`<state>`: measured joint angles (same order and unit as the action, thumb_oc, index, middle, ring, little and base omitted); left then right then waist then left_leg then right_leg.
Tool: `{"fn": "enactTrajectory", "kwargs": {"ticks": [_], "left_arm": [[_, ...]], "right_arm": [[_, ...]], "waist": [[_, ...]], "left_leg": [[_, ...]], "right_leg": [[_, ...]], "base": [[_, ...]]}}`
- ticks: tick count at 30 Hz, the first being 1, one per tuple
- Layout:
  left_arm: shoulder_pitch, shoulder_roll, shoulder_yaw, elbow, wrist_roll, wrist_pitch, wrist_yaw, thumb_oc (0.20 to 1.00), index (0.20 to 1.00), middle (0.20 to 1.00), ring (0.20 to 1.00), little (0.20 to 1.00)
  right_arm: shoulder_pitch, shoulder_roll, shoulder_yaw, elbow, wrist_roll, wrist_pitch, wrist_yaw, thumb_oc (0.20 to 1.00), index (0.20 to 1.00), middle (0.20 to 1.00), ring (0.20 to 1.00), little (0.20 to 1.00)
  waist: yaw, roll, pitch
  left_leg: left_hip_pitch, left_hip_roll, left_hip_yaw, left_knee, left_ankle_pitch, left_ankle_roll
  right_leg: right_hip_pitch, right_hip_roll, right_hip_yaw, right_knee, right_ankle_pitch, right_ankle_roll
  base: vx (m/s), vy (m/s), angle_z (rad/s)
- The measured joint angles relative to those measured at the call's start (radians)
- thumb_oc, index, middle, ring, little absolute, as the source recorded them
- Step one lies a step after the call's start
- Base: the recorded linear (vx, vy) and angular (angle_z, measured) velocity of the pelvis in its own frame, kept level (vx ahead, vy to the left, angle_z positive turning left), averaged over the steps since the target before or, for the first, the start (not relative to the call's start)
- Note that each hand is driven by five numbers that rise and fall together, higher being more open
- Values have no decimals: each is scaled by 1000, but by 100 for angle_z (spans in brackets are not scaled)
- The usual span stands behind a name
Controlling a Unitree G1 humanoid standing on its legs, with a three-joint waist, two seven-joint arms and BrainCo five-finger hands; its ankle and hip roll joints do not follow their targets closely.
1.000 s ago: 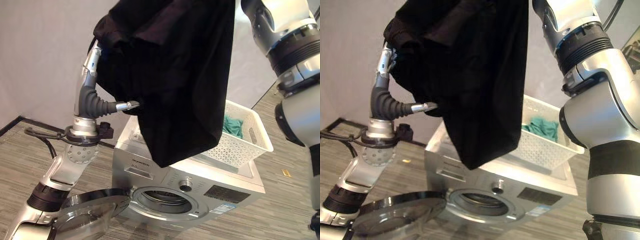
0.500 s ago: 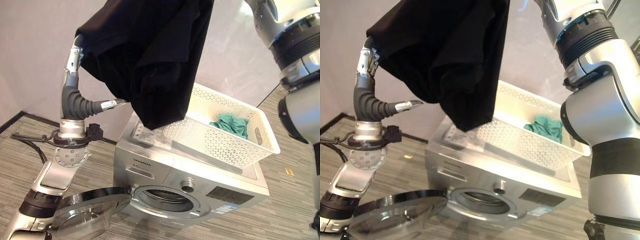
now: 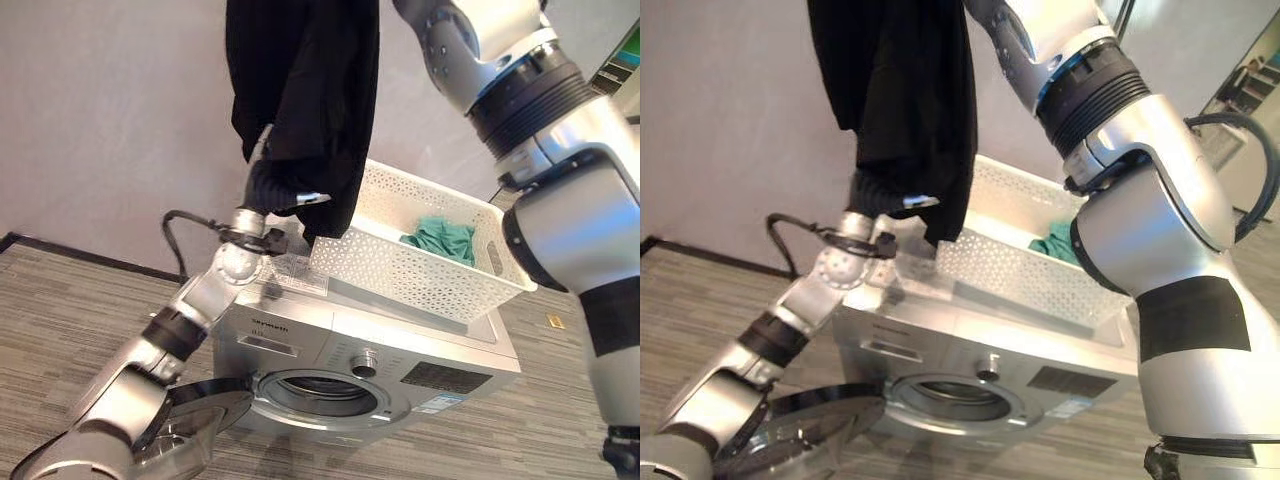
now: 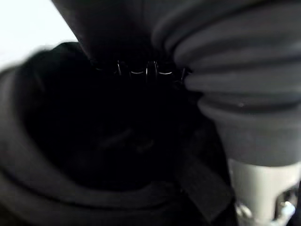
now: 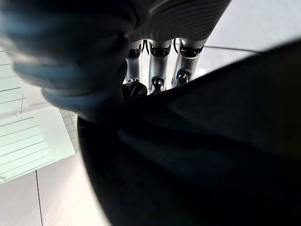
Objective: Grab the laundry basket,head to the washer,open it,put in the laundry and shut it.
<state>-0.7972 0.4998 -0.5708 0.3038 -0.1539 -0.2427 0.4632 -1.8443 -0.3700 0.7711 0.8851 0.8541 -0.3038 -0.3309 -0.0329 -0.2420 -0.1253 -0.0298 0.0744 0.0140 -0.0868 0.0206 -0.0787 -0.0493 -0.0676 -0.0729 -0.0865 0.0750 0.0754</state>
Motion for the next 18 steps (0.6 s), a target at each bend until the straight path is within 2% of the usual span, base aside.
{"fn": "enactTrajectory", "kwargs": {"ticks": [4, 10, 13, 18], "left_arm": [[-62, -49, -2, 76, -47, 3, 3, 1000, 1000, 1000, 1000, 1000], [-71, -67, -2, 77, -169, -5, -1, 1000, 1000, 1000, 1000, 1000], [-69, -79, 2, 65, -260, -22, -13, 1000, 1000, 1000, 1000, 1000], [-38, -135, 16, -13, -494, -84, -77, 1000, 1000, 1000, 1000, 1000]], "right_arm": [[6, 6, -1, -36, 8, -1, 5, 200, 200, 200, 200, 200], [27, 5, -3, -43, 37, -5, 5, 200, 200, 200, 200, 200], [33, 5, -4, -35, 39, -6, 6, 200, 200, 200, 200, 200], [37, 5, -8, 39, 61, -6, 6, 200, 200, 200, 200, 200]], "waist": [[-14, -3, -3], [-26, -5, -4], [-31, -7, -8], [-33, -18, -18]], "left_leg": [[14, 0, 21, -1, 0, 0], [26, 2, 26, -2, -1, 0], [28, 2, 31, -1, -1, 0], [28, 3, 32, -1, -1, 0]], "right_leg": [[5, 0, 12, 0, 2, 0], [13, -1, 23, 0, 4, 0], [12, 0, 33, 0, 4, 0], [11, -2, 35, -1, 4, 0]], "base": [[-5, 3, -12], [9, 4, -4], [12, -1, -6], [8, -2, 0]]}}
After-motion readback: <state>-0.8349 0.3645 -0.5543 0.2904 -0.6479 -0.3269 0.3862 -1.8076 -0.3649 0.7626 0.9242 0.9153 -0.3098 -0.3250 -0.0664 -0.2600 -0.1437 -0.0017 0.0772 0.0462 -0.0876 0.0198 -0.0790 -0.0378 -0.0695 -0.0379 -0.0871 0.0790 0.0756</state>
